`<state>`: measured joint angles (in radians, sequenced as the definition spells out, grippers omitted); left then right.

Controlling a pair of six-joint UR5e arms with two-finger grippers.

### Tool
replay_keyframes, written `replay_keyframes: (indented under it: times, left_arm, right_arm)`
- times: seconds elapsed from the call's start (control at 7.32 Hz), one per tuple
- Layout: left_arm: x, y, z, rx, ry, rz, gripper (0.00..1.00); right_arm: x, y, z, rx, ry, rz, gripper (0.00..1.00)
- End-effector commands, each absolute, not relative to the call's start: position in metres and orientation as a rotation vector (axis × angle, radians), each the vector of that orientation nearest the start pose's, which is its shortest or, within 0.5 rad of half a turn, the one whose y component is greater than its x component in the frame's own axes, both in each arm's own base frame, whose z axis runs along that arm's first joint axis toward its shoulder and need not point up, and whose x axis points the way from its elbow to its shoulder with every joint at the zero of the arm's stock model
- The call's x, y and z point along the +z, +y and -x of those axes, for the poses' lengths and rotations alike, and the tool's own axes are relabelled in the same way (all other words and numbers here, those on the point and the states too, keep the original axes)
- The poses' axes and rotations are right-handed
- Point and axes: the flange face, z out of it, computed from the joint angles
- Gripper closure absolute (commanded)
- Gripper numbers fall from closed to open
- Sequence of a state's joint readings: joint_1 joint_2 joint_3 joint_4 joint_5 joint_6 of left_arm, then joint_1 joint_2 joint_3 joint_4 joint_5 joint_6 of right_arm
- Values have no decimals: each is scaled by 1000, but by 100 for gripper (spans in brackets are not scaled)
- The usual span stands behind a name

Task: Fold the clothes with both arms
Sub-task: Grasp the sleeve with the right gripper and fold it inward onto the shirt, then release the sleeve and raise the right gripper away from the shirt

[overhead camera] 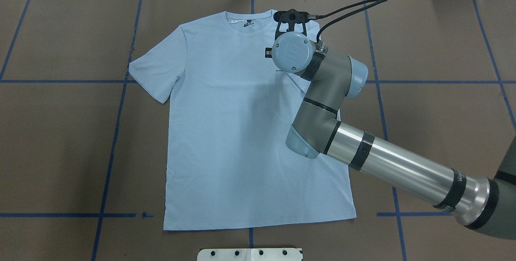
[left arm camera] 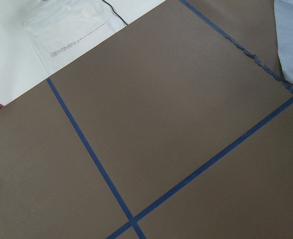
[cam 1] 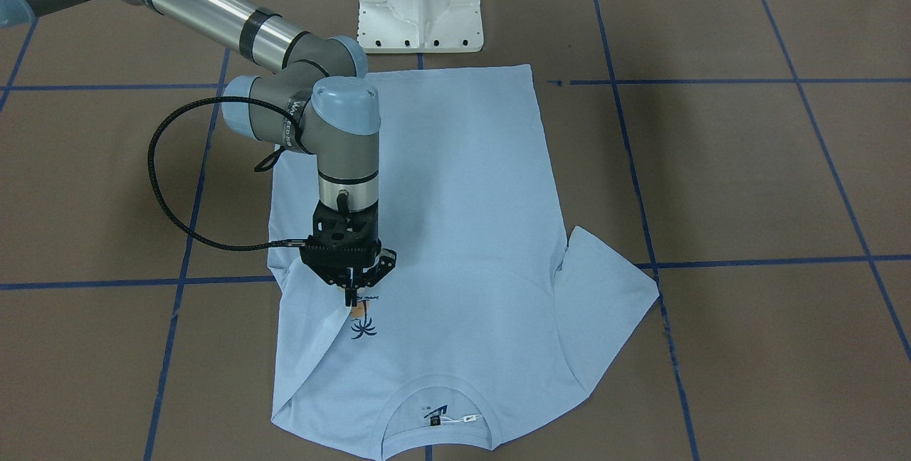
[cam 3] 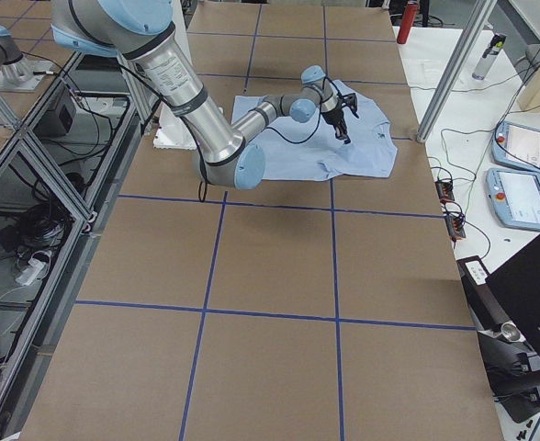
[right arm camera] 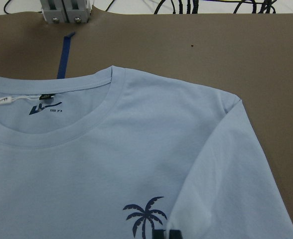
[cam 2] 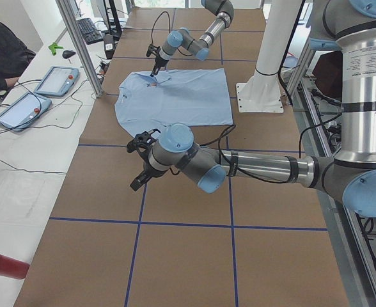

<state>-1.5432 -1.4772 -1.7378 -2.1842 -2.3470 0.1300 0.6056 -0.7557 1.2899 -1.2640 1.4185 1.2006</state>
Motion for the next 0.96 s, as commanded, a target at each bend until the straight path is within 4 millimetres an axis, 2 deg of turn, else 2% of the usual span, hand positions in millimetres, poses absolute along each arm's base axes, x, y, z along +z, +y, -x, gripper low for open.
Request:
replay_keyframes:
  times: [0.0, 0.14, 0.27, 0.41, 0.55, 0.68, 0.82]
  left_arm:
    - [544, -479, 50, 407, 715, -697, 0]
    - [530, -489, 49, 385, 724, -722, 0]
    - [513, -495, 46, 329, 750, -759, 0]
    - [506, -496, 25, 294, 800, -757, 0]
    - [486, -510, 0, 255, 858, -733, 0]
    - [467, -525, -31, 196, 915, -683, 0]
    - [451, -538, -55, 86, 928, -658, 0]
  right_arm:
    - [205, -567, 569, 274, -729, -544, 0]
    - [193, -581, 550, 254, -779, -476, 0]
    - [183, -602, 512, 201, -812, -416, 0]
    - [170, -620, 461, 143, -799, -396, 0]
    - [163, -635, 402, 90, -798, -375, 0]
    - [179, -645, 335, 11, -828, -359, 0]
    - [212, -653, 270, -85, -851, -363, 0]
